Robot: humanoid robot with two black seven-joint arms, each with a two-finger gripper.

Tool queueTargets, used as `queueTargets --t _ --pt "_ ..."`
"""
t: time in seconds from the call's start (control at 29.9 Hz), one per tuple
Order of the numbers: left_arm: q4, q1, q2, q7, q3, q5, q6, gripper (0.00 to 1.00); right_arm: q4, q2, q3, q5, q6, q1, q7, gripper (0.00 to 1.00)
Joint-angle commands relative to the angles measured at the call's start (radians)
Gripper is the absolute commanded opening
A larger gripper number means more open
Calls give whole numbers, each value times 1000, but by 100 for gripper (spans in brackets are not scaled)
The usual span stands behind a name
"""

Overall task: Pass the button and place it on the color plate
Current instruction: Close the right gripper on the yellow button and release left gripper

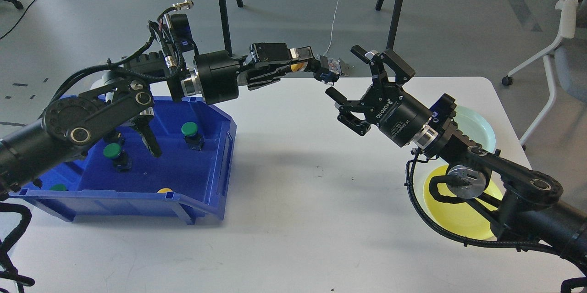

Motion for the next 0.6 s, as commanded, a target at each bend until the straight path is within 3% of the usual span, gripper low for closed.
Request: queueTargets --t 0.0,0.17,0.23,0.27,0.33,0.4,0.57 --pt "1 0 1 0 -1 -2 0 5 -35 44 -5 0 -1 23 5 99" --pt "1 6 2 0 -6 -3 0 5 -75 94 -3 2 -6 26 5 96" --pt "1 6 2 0 -6 -6 0 5 -76 104 -5 2 -15 26 5 88" --pt "1 6 2 0 -6 -11 0 5 -75 104 -5 2 -15 26 5 71" --pt "2 6 2 0 -6 -15 0 5 -76 105 -5 -6 -15 27 5 25" --pt "4 6 2 0 -6 -15 0 5 -76 108 -5 -6 -18 27 5 2" --pt "5 6 2 0 -6 -17 0 6 -70 107 -3 2 -46 26 5 1"
